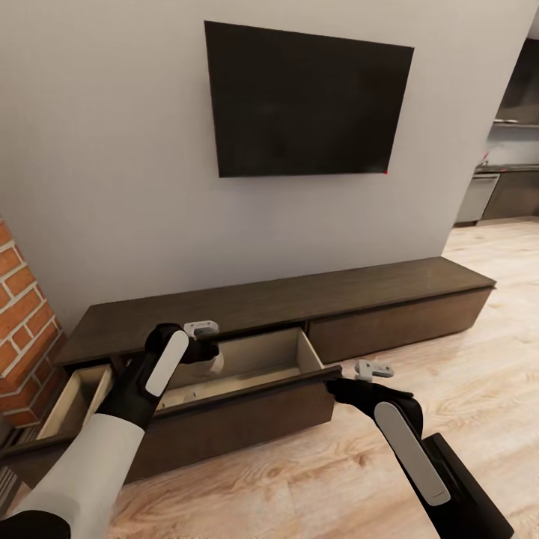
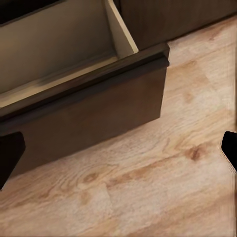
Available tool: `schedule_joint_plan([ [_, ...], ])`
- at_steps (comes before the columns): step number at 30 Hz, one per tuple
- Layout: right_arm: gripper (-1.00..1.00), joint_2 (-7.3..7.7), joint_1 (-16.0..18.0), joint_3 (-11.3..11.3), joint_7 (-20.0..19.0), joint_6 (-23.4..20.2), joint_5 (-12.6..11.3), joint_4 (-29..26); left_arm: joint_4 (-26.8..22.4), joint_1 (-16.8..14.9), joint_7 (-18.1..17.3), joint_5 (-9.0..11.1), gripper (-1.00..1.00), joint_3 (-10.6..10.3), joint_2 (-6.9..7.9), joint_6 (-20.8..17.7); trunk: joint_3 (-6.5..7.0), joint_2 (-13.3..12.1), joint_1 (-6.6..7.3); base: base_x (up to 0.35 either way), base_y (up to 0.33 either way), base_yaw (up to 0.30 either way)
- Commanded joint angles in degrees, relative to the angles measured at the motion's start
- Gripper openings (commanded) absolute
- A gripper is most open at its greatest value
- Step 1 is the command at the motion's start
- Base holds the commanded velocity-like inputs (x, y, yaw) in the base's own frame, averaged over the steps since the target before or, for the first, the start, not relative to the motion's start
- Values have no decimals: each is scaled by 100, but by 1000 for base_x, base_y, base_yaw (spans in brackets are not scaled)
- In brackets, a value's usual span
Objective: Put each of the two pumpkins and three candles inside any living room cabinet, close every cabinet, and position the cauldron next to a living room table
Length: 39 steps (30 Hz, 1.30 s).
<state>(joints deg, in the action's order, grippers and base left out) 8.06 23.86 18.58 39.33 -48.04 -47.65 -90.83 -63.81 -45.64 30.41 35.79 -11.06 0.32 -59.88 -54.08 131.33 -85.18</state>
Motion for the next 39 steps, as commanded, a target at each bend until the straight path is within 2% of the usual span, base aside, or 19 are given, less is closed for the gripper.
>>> schedule_joint_plan([
  [1,100,7,5,9,60,-3,-53,-6,0,-6,61,52,-100,-13,2,-12,-12,3,1,0,-303,134],
  [14,100,-35,45,11,64,-2,-44,-5,589,-6,14,92,-100,28,-15,-12,-110,3,1,149,-272,147],
  [23,100,-49,49,13,58,-3,-43,-5,699,-7,-5,133,-100,41,-48,-12,-182,3,1,244,-235,148],
  [27,100,-50,49,14,58,-3,-43,-5,782,-8,-10,228,-100,45,-56,-12,-206,3,1,242,-234,111],
  [34,100,-51,49,14,57,-3,-50,-5,926,-14,-2,569,-100,66,-43,-12,-215,3,1,94,-117,23],
  [39,100,-51,49,17,56,-2,-51,-5,938,-15,-7,618,-100,69,-46,-12,-216,3,1,12,-15,3],
])
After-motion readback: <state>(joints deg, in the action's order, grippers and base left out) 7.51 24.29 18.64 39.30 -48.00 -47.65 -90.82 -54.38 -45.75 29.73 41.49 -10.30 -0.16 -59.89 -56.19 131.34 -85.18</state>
